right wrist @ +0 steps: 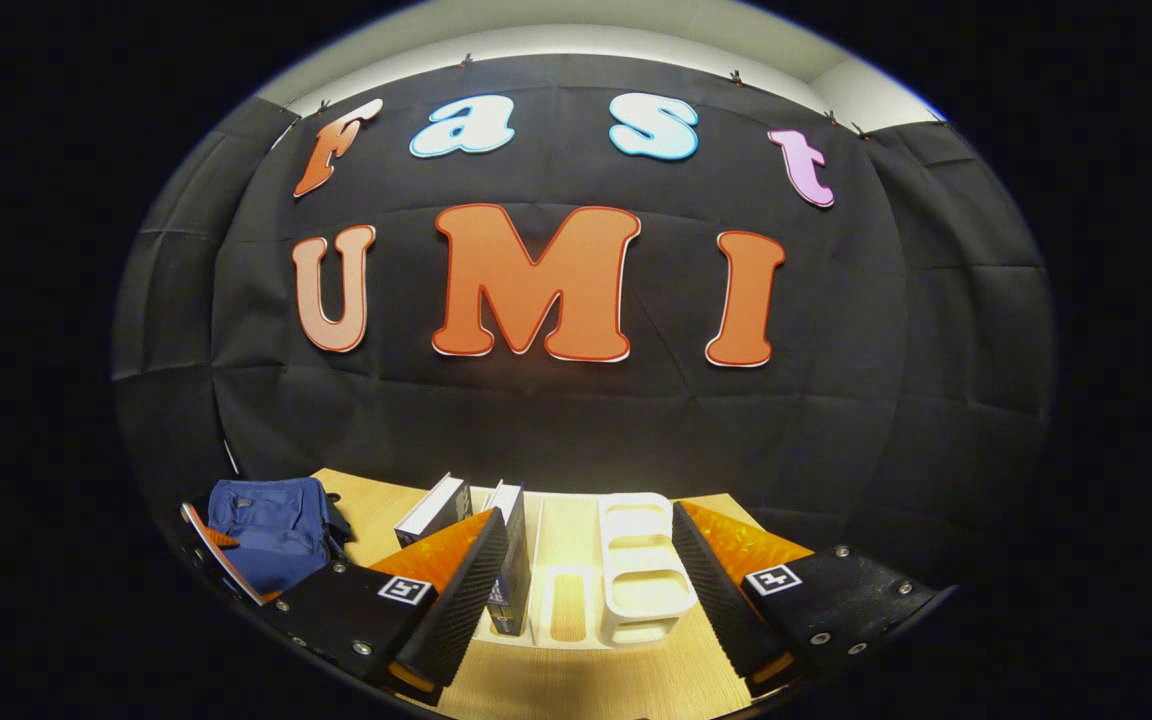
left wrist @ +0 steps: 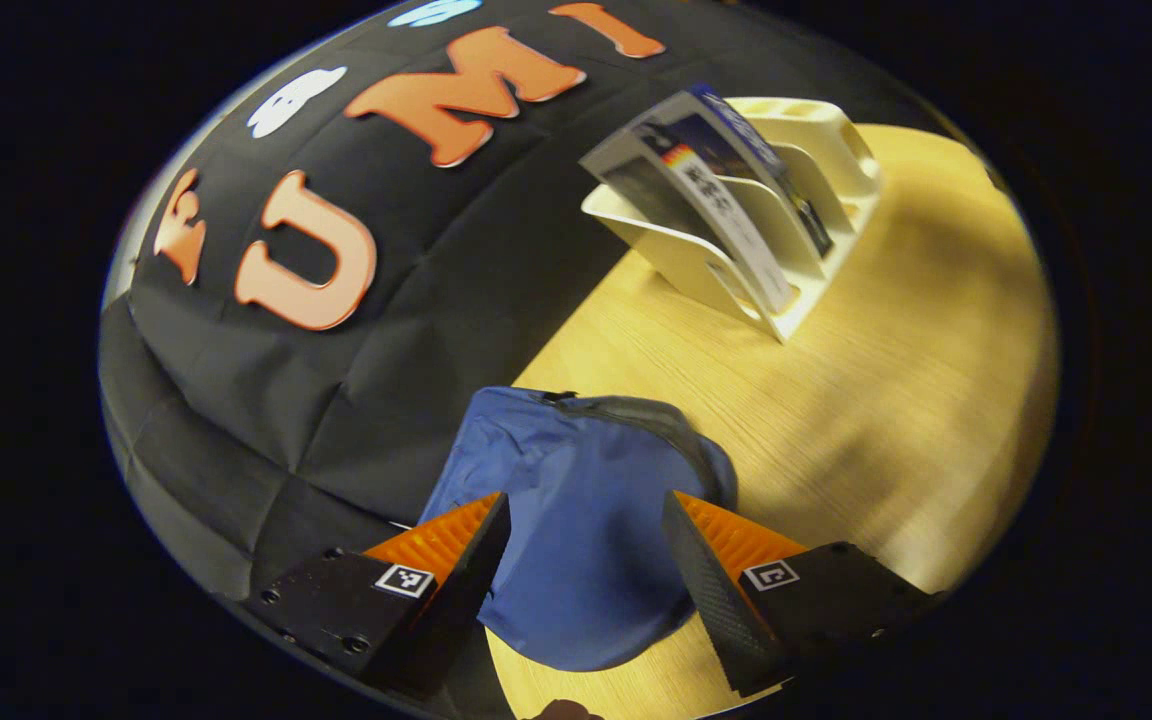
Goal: Open the schoolbag, grab two books from the bookshelf and put them into the schoolbag.
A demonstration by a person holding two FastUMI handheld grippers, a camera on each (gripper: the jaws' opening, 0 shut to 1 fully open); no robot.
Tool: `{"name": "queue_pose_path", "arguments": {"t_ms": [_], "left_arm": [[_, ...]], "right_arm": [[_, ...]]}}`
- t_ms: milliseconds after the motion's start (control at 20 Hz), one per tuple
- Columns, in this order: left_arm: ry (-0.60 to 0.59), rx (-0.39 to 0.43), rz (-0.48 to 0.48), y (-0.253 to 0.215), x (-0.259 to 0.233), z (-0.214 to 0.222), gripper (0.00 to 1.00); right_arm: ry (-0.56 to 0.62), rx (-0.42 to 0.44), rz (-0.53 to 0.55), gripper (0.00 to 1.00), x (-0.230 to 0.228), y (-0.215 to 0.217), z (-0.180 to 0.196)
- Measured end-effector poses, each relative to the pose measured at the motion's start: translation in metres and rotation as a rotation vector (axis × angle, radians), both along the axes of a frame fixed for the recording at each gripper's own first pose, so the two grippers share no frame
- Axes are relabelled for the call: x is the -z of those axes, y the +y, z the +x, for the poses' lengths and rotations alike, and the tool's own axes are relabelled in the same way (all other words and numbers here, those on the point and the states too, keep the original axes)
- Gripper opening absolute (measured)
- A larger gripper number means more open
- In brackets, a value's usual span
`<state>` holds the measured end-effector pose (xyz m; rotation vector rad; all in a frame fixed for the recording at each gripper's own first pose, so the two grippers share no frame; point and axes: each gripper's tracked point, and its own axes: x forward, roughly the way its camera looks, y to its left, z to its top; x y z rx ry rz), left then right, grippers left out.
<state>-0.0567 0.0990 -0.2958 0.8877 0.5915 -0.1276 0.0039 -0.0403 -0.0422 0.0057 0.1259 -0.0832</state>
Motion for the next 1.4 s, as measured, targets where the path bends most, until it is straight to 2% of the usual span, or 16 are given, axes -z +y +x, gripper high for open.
{"name": "queue_pose_path", "arguments": {"t_ms": [150,250,550,850,950,1100,1250,1350,1400], "left_arm": [[0.050,0.036,0.045,-0.006,0.018,-0.006,0.96],[0.081,0.030,0.063,-0.001,0.026,-0.003,0.96],[0.126,-0.079,0.102,0.032,0.049,-0.004,0.96],[0.051,-0.107,0.118,0.042,0.029,0.008,0.95],[0.000,-0.110,0.102,0.043,0.017,0.016,0.95],[0.093,-0.174,0.055,0.054,0.044,0.012,0.95],[0.095,-0.191,0.041,0.054,0.058,0.009,0.95],[0.102,-0.179,0.055,0.053,0.060,0.009,0.93],[0.095,-0.178,0.079,0.055,0.057,0.010,0.75]], "right_arm": [[0.016,0.021,-0.001,0.98,0.005,-0.006,-0.002],[0.023,0.027,0.002,0.98,0.008,-0.006,0.000],[0.030,0.021,0.005,0.98,0.012,-0.002,0.004],[0.034,0.017,0.014,0.98,0.012,-0.001,0.007],[0.029,0.021,0.010,0.98,0.012,-0.002,0.006],[0.034,0.015,0.018,0.98,0.013,0.001,0.006],[0.027,0.013,0.005,0.98,0.010,0.002,0.005],[0.031,0.015,0.004,0.98,0.011,0.002,0.004],[0.034,0.013,0.006,0.98,0.012,0.003,0.004]]}}
